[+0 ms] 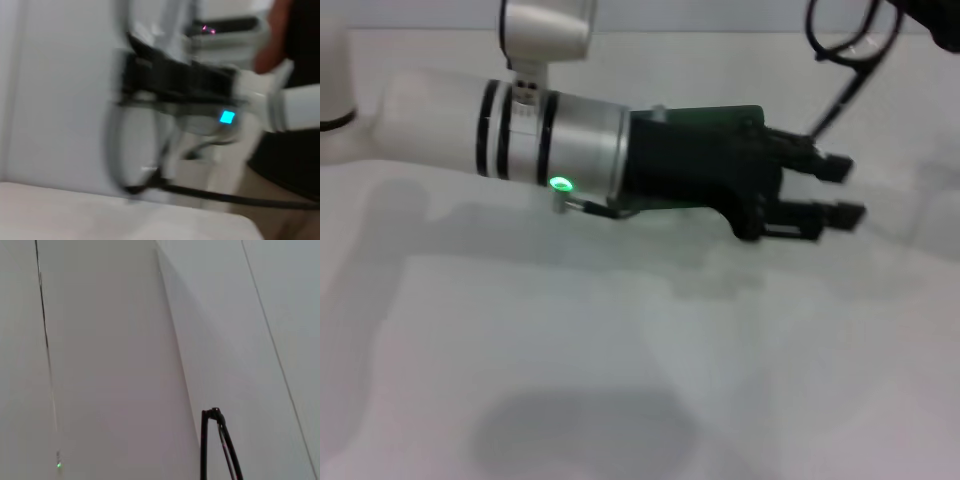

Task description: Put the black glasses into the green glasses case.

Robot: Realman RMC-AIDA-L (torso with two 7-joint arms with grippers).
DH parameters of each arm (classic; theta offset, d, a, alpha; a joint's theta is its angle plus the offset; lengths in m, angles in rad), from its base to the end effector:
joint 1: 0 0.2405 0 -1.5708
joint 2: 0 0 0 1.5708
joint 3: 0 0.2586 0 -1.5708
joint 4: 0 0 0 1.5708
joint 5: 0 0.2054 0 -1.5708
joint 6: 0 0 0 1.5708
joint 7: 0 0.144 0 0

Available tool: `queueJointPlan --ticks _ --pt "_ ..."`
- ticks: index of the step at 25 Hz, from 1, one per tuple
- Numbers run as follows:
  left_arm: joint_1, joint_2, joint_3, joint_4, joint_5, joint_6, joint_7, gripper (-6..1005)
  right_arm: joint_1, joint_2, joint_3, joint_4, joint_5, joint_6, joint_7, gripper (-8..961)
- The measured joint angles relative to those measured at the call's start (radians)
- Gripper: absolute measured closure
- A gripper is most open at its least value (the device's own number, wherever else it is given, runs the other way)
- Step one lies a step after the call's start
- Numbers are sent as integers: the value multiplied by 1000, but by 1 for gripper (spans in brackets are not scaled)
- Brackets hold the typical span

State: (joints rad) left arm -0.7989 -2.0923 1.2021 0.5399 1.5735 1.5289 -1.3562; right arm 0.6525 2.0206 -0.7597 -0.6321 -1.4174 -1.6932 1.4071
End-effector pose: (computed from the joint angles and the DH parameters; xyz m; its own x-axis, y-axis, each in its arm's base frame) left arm -0.1236 0.3462 -0.0613 0.8167 0.1415 0.5595 0.0918 -0.9890 0.1160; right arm 0.1669 0.3679 0.0641 0.5042 -0.0561 -0.8618 -0.3043 -0.9454 -0.1165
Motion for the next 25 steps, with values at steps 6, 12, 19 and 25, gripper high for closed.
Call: queueJointPlan --ticks 6,12,19,25 --pt "-6 5 70 10 -106 64 2 473 64 -4 -63 137 0 126 -63 846" --pt "15 12 33 39 -124 82 4 473 70 -2 -196 152 0 189 -93 846" --pt "64 24 -23 82 -125 109 -3 472 62 -25 -251 140 -43 197 -90 846" --pt "72 34 -27 91 -125 138 3 472 52 -43 -244 142 -54 193 -83 846"
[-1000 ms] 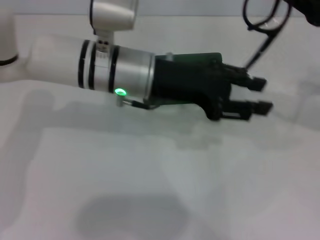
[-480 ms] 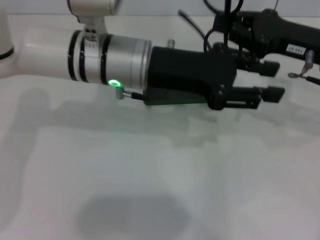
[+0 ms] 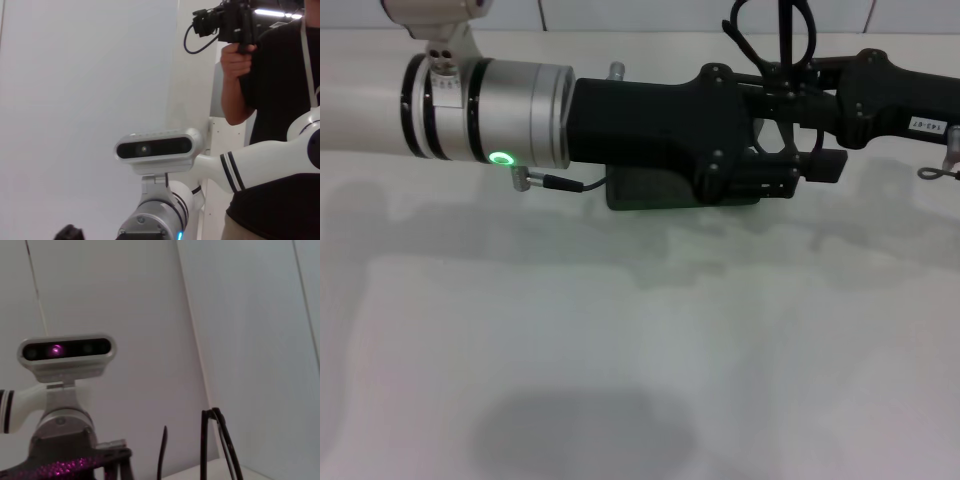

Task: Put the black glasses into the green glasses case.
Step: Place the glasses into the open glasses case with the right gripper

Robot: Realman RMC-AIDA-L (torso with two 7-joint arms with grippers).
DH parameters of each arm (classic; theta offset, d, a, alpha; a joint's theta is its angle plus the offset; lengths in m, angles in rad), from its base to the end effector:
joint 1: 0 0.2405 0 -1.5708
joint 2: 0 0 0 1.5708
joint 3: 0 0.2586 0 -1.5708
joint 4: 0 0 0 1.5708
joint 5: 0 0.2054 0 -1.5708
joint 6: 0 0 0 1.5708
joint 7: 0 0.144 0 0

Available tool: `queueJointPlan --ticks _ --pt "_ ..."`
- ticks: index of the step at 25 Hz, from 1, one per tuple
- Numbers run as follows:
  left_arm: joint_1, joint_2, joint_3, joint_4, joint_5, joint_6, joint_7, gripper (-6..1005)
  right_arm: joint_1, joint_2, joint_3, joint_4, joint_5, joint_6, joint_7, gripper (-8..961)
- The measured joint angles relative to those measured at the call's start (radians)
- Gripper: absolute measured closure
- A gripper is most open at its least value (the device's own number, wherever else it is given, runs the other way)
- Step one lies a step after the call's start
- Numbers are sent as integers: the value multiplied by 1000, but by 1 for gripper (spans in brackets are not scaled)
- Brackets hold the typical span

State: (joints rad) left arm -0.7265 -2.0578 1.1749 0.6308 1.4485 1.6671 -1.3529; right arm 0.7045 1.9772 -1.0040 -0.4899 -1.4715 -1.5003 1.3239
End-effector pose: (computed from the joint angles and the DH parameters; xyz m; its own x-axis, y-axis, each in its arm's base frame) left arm -0.1231 0.3397 -0.0208 0.7229 0.0923 0.6848 0.0305 -0.9943 0.1018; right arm 0.1795 0.3795 0.0112 0.7053 -0.1622 -0.6901 -0.3197 -0.9417 -0.1054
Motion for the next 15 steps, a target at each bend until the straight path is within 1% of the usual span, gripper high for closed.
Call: queueJointPlan --ticks 6,9,15 --pt "6 4 -6 1 4 2 0 472 -13 -10 19 -2 9 -6 0 846" --pt "7 4 -21 -3 10 0 0 472 -15 -12 15 -3 3 -37 0 846" --pt "8 4 -23 0 12 -2 0 472 -8 -25 4 -5 -52 -124 0 846"
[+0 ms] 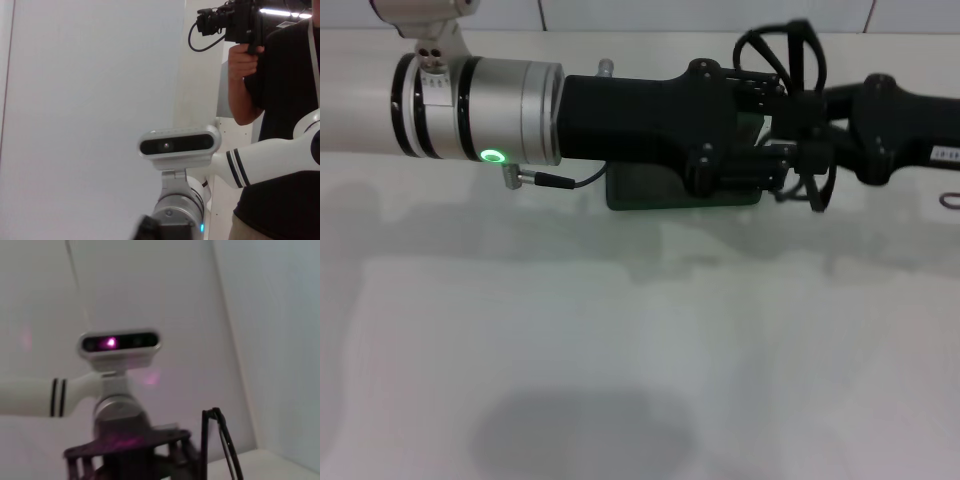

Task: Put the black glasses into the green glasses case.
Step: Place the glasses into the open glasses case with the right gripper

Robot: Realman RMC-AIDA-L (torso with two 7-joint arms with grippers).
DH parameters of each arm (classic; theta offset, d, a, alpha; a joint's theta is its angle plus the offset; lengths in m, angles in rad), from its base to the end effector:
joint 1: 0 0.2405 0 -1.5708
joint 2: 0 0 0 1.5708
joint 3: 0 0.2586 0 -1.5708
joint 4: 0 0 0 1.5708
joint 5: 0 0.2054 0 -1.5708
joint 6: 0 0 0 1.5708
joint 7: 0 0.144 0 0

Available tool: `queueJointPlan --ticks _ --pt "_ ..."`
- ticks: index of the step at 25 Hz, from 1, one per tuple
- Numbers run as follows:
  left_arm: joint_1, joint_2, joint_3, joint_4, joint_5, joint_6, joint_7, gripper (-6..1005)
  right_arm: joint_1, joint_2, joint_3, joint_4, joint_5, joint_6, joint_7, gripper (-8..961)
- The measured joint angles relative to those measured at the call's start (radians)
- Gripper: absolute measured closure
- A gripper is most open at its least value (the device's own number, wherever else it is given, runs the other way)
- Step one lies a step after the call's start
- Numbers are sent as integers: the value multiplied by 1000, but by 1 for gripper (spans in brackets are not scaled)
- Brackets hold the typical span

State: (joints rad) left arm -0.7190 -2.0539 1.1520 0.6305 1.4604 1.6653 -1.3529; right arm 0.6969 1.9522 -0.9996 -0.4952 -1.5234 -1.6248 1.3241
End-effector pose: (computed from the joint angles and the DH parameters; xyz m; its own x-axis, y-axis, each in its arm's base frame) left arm -0.1279 0.3417 -0.0172 0.7222 0.0942 0.6853 0.0481 -0.9951 0.0861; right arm 0.1827 0.3637 0.0187 0.7292 -0.1553 -0.6665 -0.2381 -0.9706 -0.0343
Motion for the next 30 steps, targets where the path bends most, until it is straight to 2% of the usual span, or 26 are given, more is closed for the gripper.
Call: queueJointPlan --ticks 8,11,13,16,19,21,24,27,29,30 --pt "2 0 1 1 2 -1 0 471 -13 -2 12 -7 -24 -1 4 846" --pt "12 3 -1 2 2 -1 0 471 -26 3 31 -15 -18 39 -5 846" --pt "16 5 -3 2 1 -1 1 471 -38 15 43 -34 -19 97 -24 846" --pt "56 8 -91 1 -3 -12 20 471 -52 47 11 -117 -45 237 -65 846" --pt "99 -3 -214 -9 -6 -44 48 471 -58 71 -99 -239 -110 364 -54 847" --pt "122 -16 -298 -22 -10 -63 72 471 -70 74 -210 -312 -128 453 -18 848" --pt "144 -31 -425 -61 -11 -78 114 471 -99 70 -444 -433 -151 649 49 847" --pt "150 -29 -480 -102 -12 -86 139 471 -111 72 -617 -518 -243 820 124 846" --pt "147 -28 -491 -115 -12 -104 145 471 -111 73 -655 -530 -272 856 150 840" --pt "144 -28 -492 -117 -12 -118 145 471 -111 74 -741 -544 -320 947 191 837"
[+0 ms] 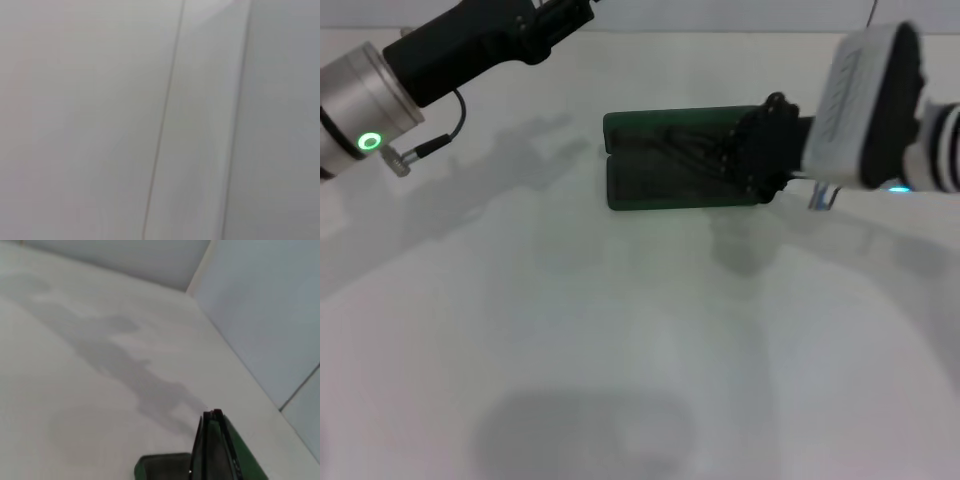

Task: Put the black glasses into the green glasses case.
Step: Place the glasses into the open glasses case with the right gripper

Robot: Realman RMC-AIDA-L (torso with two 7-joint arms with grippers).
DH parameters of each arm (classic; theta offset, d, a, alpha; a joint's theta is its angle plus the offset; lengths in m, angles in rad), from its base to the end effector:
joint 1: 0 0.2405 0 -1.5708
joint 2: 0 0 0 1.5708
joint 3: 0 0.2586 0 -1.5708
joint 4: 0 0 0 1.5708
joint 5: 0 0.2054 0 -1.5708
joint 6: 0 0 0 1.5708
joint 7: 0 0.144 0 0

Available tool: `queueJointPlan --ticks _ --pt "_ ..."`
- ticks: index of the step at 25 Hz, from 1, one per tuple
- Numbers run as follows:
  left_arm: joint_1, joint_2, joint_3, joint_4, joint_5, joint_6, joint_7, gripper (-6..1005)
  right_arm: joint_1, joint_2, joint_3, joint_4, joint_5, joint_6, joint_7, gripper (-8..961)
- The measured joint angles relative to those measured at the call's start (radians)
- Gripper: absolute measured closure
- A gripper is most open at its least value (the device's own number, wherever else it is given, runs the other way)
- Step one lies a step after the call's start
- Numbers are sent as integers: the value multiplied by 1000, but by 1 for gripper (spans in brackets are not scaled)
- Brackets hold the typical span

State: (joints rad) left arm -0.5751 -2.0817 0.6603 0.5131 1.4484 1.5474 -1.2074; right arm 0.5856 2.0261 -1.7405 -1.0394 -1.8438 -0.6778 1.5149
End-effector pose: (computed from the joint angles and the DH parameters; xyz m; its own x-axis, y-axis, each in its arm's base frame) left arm -0.2176 0.3617 0.0340 0.4943 0.0439 0.8682 0.5072 -0.8257 -0.2470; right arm 0.1478 0.3896 -0.0698 0.9831 0.1816 -0.0240 0.1444 -0.8492 -0.5079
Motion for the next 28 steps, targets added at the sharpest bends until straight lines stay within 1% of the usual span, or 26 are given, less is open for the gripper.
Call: queueJointPlan --ticks 2,6,10,11,13,16,24,28 --pt "-8 -2 5 0 0 -24 0 471 1 1 -35 1 -6 42 4 831" --pt "-20 -3 10 -1 5 -36 -4 471 6 1 -171 17 -8 228 5 820" --pt "-31 -3 10 -1 9 -37 -6 470 15 2 -268 45 -4 377 5 808" --pt "-33 -3 10 -2 9 -38 -6 470 15 2 -268 45 -4 377 5 805" --pt "-38 -3 10 -5 10 -38 -6 470 34 2 -300 74 13 418 6 799" --pt "-43 -3 10 -11 10 -38 -4 470 49 2 -311 90 31 418 7 790" --pt "-43 -2 9 -12 10 -42 -1 470 50 2 -320 96 31 426 7 767" --pt "-43 -3 10 -12 10 -49 -2 470 39 2 -320 95 32 427 8 757"
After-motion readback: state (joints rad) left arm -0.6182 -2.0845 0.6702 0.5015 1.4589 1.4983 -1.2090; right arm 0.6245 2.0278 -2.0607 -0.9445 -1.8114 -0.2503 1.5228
